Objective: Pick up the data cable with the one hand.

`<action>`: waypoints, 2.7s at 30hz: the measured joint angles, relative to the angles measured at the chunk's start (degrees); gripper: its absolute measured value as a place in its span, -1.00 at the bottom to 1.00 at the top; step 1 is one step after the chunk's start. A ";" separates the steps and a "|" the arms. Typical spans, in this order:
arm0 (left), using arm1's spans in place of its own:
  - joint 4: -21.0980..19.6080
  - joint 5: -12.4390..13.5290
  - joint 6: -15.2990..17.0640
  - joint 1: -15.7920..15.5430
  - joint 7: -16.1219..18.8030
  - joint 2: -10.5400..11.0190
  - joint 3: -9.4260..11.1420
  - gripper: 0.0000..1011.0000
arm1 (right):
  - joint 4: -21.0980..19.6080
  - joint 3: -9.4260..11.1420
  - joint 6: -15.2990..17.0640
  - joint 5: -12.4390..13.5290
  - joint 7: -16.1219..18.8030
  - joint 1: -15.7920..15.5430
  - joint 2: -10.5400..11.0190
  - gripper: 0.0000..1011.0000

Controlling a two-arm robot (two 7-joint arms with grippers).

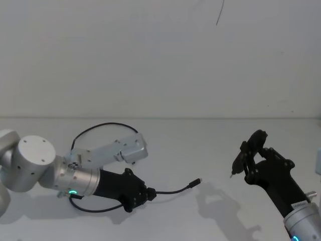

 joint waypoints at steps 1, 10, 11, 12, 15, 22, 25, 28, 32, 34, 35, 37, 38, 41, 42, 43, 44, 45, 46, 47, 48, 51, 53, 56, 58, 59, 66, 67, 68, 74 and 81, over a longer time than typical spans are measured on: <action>-0.49 -0.24 -0.51 0.12 -0.08 0.43 -0.25 -0.90 | -0.08 0.09 -0.04 0.32 0.33 0.16 -0.08 -0.48; -2.39 -1.38 -2.53 0.65 -0.42 2.08 -1.17 -0.90 | -0.34 0.98 0.49 2.65 2.01 0.87 -0.83 -0.48; -2.50 -1.45 -2.65 0.68 -0.44 2.18 -1.22 -0.90 | -0.34 1.06 0.59 2.94 2.19 0.90 -0.91 -0.48; -2.61 -1.51 -2.75 0.71 -0.45 2.26 -1.27 -0.90 | -0.34 1.24 0.79 3.62 2.58 0.98 -1.06 -0.48; -2.94 -1.72 -3.11 0.81 -0.50 2.55 -1.43 -0.90 | -0.26 1.62 1.33 5.29 3.56 1.18 -1.40 -0.48; -3.46 -2.02 -3.63 0.96 -0.58 2.99 -1.70 -0.90 | 1.00 1.98 2.49 8.82 5.18 1.87 -2.39 -0.48; -3.62 -2.11 -3.81 0.99 -0.60 3.13 -1.77 -0.90 | 1.86 1.96 2.51 9.69 5.48 2.37 -2.89 -0.48; -3.74 -2.17 -3.93 1.03 -0.63 3.25 -1.83 -0.90 | 2.63 1.83 2.35 10.20 5.68 2.76 -3.32 -0.48; -3.88 -2.25 -4.05 1.05 -0.65 3.38 -1.89 -0.90 | 4.03 1.52 1.73 10.88 5.90 3.52 -3.98 -0.48; -3.91 -2.27 -4.08 1.06 -0.66 3.40 -1.92 -0.90 | 4.35 1.41 1.48 10.97 5.92 3.71 -4.12 -0.48; -3.94 -2.29 -4.12 1.07 -0.66 3.43 -1.93 -0.90 | 4.47 1.35 1.28 10.99 5.92 3.79 -4.19 -0.48; -3.97 -2.30 -4.16 1.08 -0.67 3.45 -1.94 -0.90 | 4.84 1.20 0.83 10.99 5.93 4.03 -4.37 -0.48; -3.98 -2.31 -4.18 1.08 -0.67 3.46 -1.94 -0.90 | 5.09 1.09 0.59 10.95 5.92 4.19 -4.49 -0.48; -4.02 -2.32 -4.22 1.10 -0.68 3.50 -1.96 -0.90 | 5.35 1.00 0.25 10.89 5.91 4.38 -4.61 -0.48; -4.04 -2.33 -4.23 1.11 -0.68 3.51 -1.96 -0.90 | 5.54 0.92 0.11 10.84 5.91 4.51 -4.69 -0.48; -4.05 -2.34 -4.24 1.12 -0.68 3.52 -1.97 -0.90 | 5.59 0.91 0.03 10.84 5.91 4.55 -4.72 -0.48; -4.05 -2.34 -4.25 1.12 -0.68 3.52 -1.98 -0.90 | 5.69 0.88 -0.03 10.83 5.93 4.63 -4.76 -0.48; -4.07 -2.35 -4.26 1.13 -0.68 3.53 -1.99 -0.90 | 5.83 0.84 -0.13 10.85 6.00 4.75 -4.78 -0.48; -4.07 -2.35 -4.26 1.13 -0.68 3.53 -1.99 -0.90 | 5.92 0.82 -0.16 10.87 6.05 4.81 -4.80 -0.48; -4.08 -2.36 -4.27 1.13 -0.68 3.54 -2.01 -0.90 | 6.06 0.76 -0.19 10.93 6.13 4.95 -4.85 -0.48; -4.08 -2.37 -4.27 1.13 -0.68 3.54 -2.01 -0.90 | 6.14 0.73 -0.19 10.99 6.18 5.00 -4.86 -0.48; -4.10 -2.38 -4.29 1.13 -0.68 3.56 -2.02 -0.90 | 6.43 0.64 -0.19 11.31 6.31 5.26 -4.92 -0.48; -4.11 -2.40 -4.30 1.13 -0.68 3.56 -2.02 -0.90 | 6.55 0.61 -0.13 11.55 6.38 5.37 -4.93 -0.48; -4.13 -2.40 -4.32 1.14 -0.68 3.59 -2.02 -0.90 | 6.82 0.53 0.16 12.01 6.49 5.63 -4.97 -0.48; -4.13 -2.41 -4.33 1.13 -0.68 3.59 -2.02 -0.90 | 6.94 0.51 0.33 12.22 6.51 5.74 -4.98 -0.48; -4.15 -2.41 -4.34 1.13 -0.68 3.59 -2.02 -0.90 | 7.07 0.49 0.46 12.47 6.51 5.84 -5.01 -0.48; -4.15 -2.41 -4.35 1.13 -0.67 3.61 -2.02 -0.90 | 7.71 0.46 1.12 13.71 6.47 6.29 -5.11 -0.48; -4.15 -2.40 -4.35 1.13 -0.67 3.61 -2.02 -0.90 | 7.77 0.45 1.16 13.81 6.47 6.33 -5.11 -0.48; -4.15 -2.41 -4.35 1.14 -0.67 3.62 -2.02 -0.90 | 7.81 0.44 1.19 13.90 6.46 6.36 -5.11 -0.48; -4.15 -2.40 -4.35 1.13 -0.67 3.61 -2.02 -0.90 | 8.17 0.31 1.60 14.75 6.46 6.59 -5.00 -0.48; -4.15 -2.40 -4.35 1.13 -0.67 3.61 -2.02 -0.90 | 8.38 0.18 2.22 15.86 6.52 6.72 -4.82 -0.48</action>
